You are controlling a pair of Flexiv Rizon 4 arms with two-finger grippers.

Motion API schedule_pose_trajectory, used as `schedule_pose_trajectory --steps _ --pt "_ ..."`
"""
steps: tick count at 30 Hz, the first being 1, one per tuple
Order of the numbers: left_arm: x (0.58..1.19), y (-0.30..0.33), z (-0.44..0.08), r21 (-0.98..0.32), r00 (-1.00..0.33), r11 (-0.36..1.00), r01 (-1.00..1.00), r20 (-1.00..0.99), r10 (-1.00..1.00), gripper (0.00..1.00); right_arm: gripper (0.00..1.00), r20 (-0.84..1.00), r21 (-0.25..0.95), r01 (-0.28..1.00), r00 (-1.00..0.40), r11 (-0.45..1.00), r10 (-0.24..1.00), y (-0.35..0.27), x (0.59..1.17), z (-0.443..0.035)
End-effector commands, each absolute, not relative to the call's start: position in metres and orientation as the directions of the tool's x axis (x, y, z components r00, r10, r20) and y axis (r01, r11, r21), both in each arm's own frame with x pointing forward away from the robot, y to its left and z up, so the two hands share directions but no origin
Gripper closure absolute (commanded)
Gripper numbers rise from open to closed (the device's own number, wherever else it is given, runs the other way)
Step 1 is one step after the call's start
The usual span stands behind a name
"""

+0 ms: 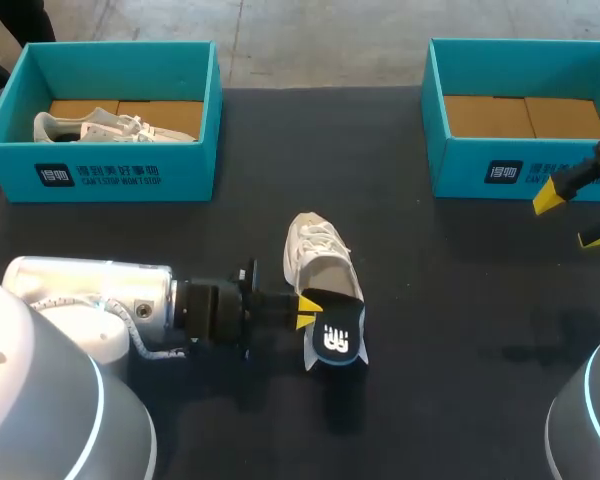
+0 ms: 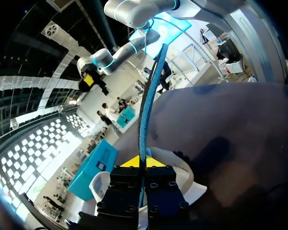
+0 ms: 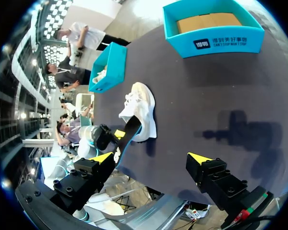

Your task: Take the shoe out of the shoebox, open the shoe tongue, remove and reinsert the insole, then place the shoe into the shoebox

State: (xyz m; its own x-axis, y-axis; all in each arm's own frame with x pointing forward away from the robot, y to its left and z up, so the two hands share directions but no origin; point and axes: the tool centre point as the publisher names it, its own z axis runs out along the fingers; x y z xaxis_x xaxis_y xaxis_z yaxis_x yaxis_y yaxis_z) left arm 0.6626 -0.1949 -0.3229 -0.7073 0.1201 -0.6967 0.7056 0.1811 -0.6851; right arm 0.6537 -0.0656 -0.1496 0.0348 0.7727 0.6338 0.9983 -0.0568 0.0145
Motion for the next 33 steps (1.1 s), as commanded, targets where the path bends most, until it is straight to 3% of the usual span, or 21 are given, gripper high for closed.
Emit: schedule_pose_trajectory --steps 1,33 --pt "0.666 -0.195 -0.325 -0.684 -0.707 0.185 0.706 -0.696 0.124 1.0 0.0 0.631 0.013 0.998 0.037 -0.058 0.775 -0.065 0.654 -0.15" --pt "0.703 -0.204 -0.353 -0.65 -0.692 0.258 0.715 -0.711 0.125 1.0 0.0 0.631 0.013 0.998 0.037 -0.058 0.775 -0.065 0.654 -0.15"
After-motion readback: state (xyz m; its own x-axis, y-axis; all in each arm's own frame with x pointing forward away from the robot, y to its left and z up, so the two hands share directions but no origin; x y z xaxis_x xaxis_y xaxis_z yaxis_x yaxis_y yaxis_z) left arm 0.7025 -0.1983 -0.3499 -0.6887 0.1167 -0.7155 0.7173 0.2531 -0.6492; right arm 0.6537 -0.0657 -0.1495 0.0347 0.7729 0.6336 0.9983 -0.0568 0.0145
